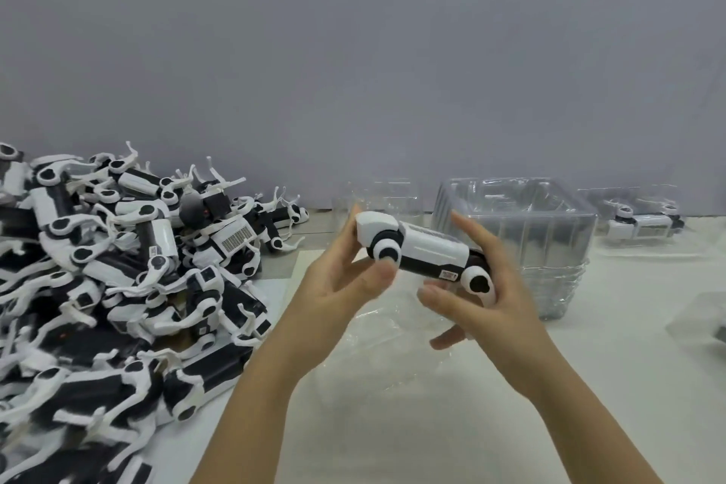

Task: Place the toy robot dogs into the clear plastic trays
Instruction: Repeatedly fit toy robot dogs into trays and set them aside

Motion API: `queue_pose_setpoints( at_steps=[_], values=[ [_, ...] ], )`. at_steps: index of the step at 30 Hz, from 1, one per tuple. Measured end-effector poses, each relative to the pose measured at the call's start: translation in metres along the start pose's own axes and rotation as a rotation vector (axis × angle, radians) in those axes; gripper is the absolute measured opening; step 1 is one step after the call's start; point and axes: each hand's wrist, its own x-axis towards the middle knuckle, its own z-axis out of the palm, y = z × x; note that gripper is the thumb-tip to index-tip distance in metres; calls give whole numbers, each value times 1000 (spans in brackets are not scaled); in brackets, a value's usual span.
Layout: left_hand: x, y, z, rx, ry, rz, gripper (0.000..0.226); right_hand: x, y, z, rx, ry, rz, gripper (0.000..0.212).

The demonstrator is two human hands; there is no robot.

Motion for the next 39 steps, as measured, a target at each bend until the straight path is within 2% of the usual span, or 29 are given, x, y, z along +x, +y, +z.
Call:
queue_pose_setpoints(
  at_steps=[2,4,6,8,10,13,16,20,23,29,33,39],
  values=[
    [-6,-14,-7,38,-37,-48,69,0,2,0,-258,53,-101,56],
    [-15,-27,-22,94,2,-134,95,2,6,-4,-372,130,-183,51],
    [-25,-43,-37,368,110,-280,132,4,7,-11,-413,203,-236,51],
    [-38,-59,-44,646,124,-395,145,8,7,-16,-410,214,-224,46],
    [-44,-74,-43,729,131,-396,136,14,6,-16,-428,154,-205,46],
    [-46,-88,-40,570,152,-360,108,29,0,-12,-629,-19,-201,51],
    [-48,-95,-41,415,94,-307,112,49,-10,-8,-863,-204,-183,42],
    [-56,-102,-40,387,79,-219,119,64,-7,-7,-1231,-417,-129,46],
    [-57,-105,-40,371,84,-182,122,66,1,-3,-1350,-547,-72,46],
    [-55,-105,-39,378,76,-173,119,72,13,5,-1375,-624,-39,46],
    [-53,-104,-39,406,64,-164,104,75,23,5,-1378,-682,-45,46],
    [-50,-100,-40,471,26,-137,88,70,36,-1,-1456,-683,-207,47]
  ],
)
